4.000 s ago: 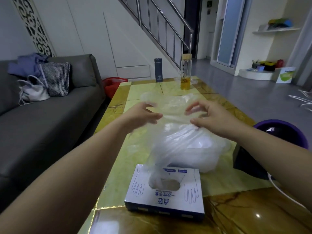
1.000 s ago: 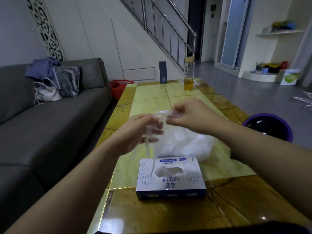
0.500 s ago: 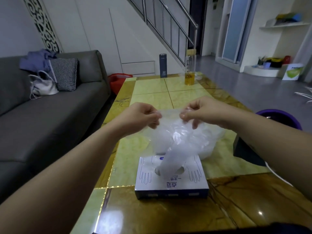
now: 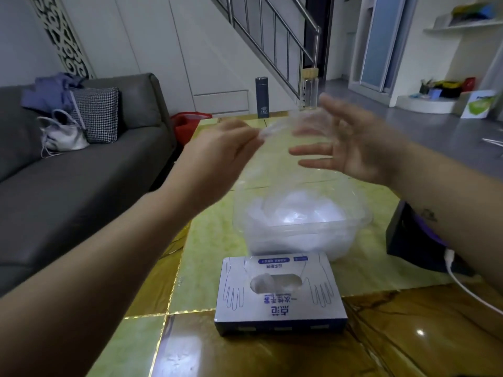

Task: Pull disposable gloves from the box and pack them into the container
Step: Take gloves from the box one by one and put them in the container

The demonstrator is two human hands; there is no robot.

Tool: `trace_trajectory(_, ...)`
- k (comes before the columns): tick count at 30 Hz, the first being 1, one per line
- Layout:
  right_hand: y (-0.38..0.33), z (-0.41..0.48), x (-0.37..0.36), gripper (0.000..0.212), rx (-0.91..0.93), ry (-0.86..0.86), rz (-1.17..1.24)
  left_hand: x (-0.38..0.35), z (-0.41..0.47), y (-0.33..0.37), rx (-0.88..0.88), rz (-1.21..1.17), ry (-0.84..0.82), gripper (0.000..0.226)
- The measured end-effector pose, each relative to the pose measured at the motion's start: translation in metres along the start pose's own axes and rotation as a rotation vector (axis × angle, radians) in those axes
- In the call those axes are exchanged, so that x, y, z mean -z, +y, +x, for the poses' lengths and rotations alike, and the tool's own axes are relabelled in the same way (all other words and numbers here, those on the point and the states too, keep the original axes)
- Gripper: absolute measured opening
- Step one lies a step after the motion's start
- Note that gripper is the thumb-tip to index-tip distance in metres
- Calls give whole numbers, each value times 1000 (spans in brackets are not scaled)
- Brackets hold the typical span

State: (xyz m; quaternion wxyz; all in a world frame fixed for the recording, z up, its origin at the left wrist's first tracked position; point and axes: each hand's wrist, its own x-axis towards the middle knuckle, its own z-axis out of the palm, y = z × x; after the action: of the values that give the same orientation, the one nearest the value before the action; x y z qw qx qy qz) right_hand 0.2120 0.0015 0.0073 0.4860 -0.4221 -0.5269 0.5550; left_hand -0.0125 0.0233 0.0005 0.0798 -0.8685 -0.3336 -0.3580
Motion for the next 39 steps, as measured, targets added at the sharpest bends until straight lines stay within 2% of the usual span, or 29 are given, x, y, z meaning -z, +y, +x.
trace_trajectory(2,9,-1,8,69,-45,-7,128,-6,-14,3,-53,44,-67,42)
trace_trajectory(3,15,0,11,64,-44,40,137,-10,-21,5,-82,83,-115,43)
trace_trajectory(5,27,3,13,40,-10,128,28,-18,-32,13,-143,153,-255,45)
trace_trajectory(7,37,4,17,21,10,132,-215,-26,-38,17,-117,157,-448,46)
trace_trajectory(8,41,3,20,19,6,110,-371,-29,-39,16,-66,128,-511,46)
trace_trajectory(10,47,3,25,20,-27,39,-603,-30,-39,4,63,20,-473,42)
trace_trajectory(12,52,7,29,21,-58,10,-690,-33,-33,-9,150,-13,-390,33)
trace_trajectory(13,54,10,31,23,-61,12,-720,-37,-31,-12,166,6,-420,30)
trace_trajectory(19,68,37,35,29,-116,-12,-1047,-79,-10,-10,231,62,-852,39)
trace_trajectory(22,75,48,35,22,-211,-73,-1353,-99,1,-8,248,148,-1078,45)
trace_trajectory(24,74,51,33,21,-279,-97,-1620,-111,7,-6,237,191,-1157,46)
trace_trajectory(25,72,51,29,23,-247,-79,-1774,-116,10,-5,235,199,-1186,46)
trace_trajectory(27,72,53,21,21,-29,7,-1987,-127,13,-6,239,206,-1236,45)
trace_trajectory(28,74,55,17,23,50,11,-1964,-131,14,-8,245,208,-1252,45)
trace_trajectory(29,79,58,14,32,50,-41,-1872,-136,13,-10,249,201,-1258,46)
trace_trajectory(31,95,65,12,67,-176,-213,-1668,-146,12,-14,267,188,-1270,46)
trace_trajectory(33,114,73,17,90,-396,-345,-1621,-155,11,-19,264,198,-1305,47)
trace_trajectory(35,127,78,26,99,-487,-411,-1609,-163,7,-24,285,224,-1367,48)
trace_trajectory(39,136,85,32,116,-552,-498,-1692,-175,4,-27,303,254,-1423,55)
